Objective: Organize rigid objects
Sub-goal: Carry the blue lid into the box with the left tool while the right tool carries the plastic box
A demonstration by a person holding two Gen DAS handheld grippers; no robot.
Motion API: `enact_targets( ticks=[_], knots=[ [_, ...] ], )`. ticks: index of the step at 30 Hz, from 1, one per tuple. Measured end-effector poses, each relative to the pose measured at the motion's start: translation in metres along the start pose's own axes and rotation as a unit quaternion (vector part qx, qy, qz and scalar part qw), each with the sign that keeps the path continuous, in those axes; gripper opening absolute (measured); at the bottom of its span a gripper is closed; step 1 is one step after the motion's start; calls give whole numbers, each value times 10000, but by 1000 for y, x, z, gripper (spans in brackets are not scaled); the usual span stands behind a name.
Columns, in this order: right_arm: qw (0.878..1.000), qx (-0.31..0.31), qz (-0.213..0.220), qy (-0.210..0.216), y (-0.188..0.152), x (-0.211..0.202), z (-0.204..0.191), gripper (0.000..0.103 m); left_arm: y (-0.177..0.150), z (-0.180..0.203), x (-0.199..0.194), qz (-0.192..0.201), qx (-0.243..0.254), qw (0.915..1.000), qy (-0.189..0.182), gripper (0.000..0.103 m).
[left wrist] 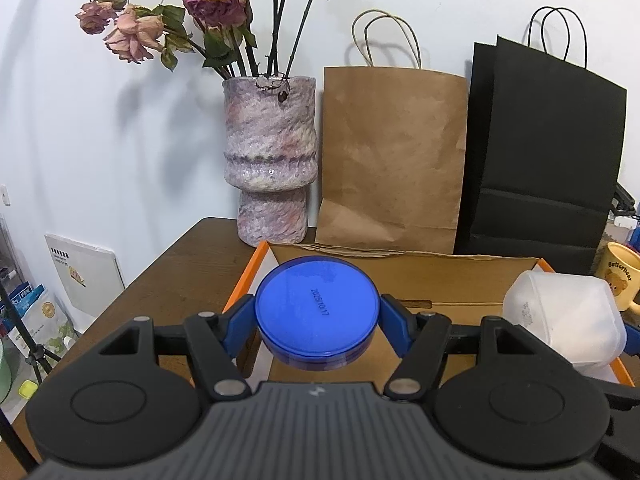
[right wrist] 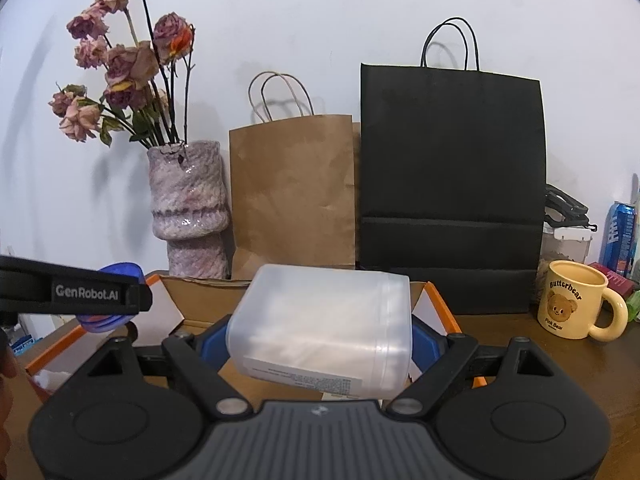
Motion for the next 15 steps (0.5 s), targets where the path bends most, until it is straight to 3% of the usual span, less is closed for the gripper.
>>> enact_targets(
  ticks=[10, 11, 13, 14, 15],
  knots=[
    [9997, -2, -244, -75, -8, 16, 7, 87, -2, 2, 14, -135, 102, 9999, 1, 70],
    [9995, 25, -293, -66, -10, 17, 8, 87, -3, 2, 15, -160, 92, 9998, -6, 73],
    [9991, 59, -416, -72, -13, 20, 10, 88, -3, 2, 15, -155, 86, 9998, -2, 95],
    [9990, 63, -420, -108, -14, 21, 11, 90, -3, 1, 14, -123, 110, 9998, 55, 100],
    [9990, 68, -418, -138, -14, 21, 12, 100, -2, 1, 12, -87, 117, 9999, 78, 103]
  ],
)
Point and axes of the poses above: each gripper's, at about its wrist camera, not at the fingertips, and x roughly the way its jaws point, z to its right, y to its top, the point moved 10 cm from there along x, roughly the way its jaws point, and after that the axes turned 4 degrees about -y, right-handed, at the moved point
